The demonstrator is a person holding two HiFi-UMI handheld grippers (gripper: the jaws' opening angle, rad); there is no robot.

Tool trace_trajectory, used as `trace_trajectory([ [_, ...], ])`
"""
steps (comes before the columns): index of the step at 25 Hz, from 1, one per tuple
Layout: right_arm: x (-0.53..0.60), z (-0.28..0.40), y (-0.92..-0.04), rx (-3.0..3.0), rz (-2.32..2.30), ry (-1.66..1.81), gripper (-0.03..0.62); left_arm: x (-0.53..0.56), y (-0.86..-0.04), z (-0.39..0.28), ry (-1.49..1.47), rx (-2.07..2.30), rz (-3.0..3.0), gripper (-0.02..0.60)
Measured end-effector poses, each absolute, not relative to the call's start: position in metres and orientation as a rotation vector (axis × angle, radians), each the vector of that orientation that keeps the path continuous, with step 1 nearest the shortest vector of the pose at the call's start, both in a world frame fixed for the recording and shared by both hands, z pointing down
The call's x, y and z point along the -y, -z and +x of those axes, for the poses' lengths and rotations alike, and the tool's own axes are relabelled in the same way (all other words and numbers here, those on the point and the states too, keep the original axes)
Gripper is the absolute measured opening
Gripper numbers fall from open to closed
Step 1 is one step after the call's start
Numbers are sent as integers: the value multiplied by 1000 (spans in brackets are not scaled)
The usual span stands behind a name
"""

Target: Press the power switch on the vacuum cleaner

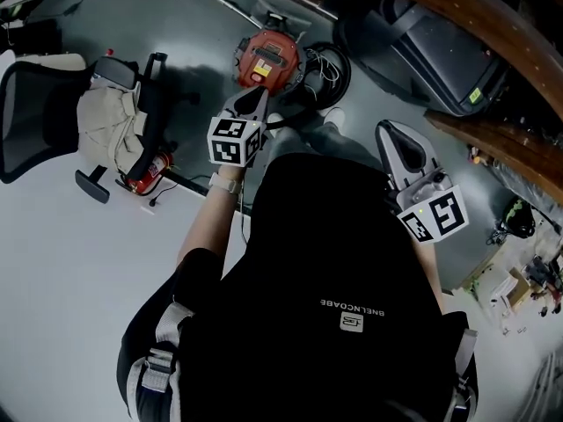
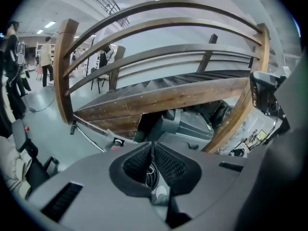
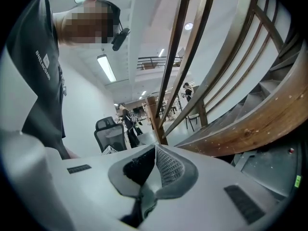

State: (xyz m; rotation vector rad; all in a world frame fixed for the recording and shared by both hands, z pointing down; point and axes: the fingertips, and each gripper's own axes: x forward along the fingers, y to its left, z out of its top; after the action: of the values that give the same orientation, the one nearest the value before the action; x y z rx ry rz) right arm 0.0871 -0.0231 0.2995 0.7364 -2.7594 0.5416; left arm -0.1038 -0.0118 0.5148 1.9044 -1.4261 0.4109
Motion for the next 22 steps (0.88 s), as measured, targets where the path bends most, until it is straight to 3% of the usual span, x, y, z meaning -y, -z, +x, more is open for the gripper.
trace_trajectory([
  [22,29,109,-360,2540,889,-609,29,38,-724,-130,-799,1276,1742,15],
])
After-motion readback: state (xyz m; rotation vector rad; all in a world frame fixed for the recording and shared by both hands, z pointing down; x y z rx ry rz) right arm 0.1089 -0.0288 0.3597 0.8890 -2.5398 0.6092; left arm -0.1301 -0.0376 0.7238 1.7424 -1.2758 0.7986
